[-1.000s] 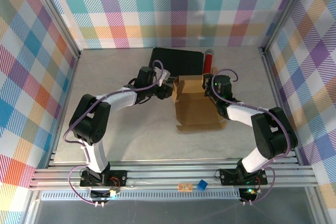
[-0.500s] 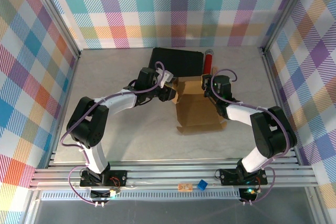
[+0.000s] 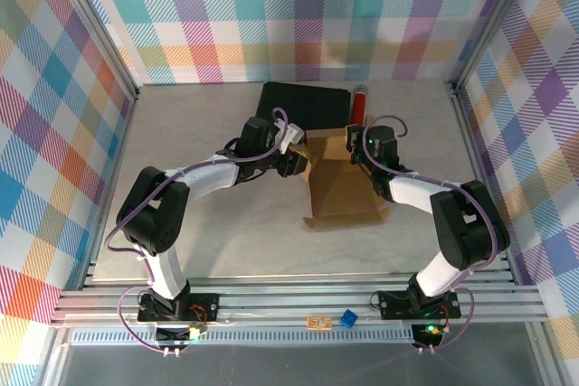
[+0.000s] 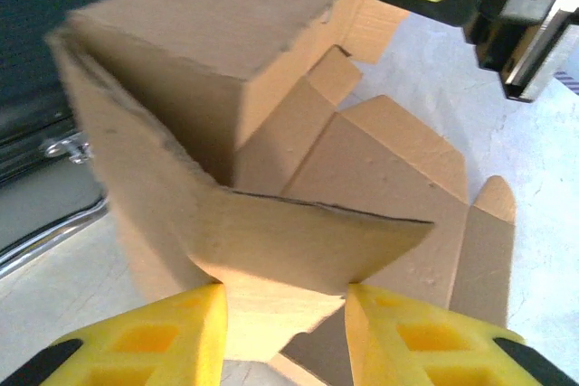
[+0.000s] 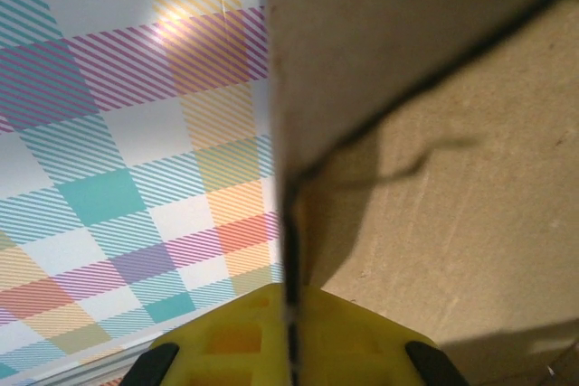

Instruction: Fold the paper box

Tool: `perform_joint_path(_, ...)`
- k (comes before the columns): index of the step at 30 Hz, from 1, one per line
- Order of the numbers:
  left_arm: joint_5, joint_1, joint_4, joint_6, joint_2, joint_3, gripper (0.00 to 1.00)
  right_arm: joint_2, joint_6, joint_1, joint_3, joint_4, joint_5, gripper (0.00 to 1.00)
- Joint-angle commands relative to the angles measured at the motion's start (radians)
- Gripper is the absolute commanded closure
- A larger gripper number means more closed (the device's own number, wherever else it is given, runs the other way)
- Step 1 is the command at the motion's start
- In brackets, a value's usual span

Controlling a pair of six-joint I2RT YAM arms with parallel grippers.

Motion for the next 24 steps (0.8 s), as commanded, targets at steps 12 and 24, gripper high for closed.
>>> perform_joint_path(12, -0.089, -0.034, 0.096, -0.005, 0.063, 0.02, 0.64, 0.005, 0.0, 0.003, 0.035, -0.004, -0.038, 1.0)
perform_joint_path(24, -0.077, 0.022, 0.127, -0.095, 0.035, 0.017, 0.56, -0.02, 0.005, -0.016, 0.133, -0.266, -0.088, 1.0)
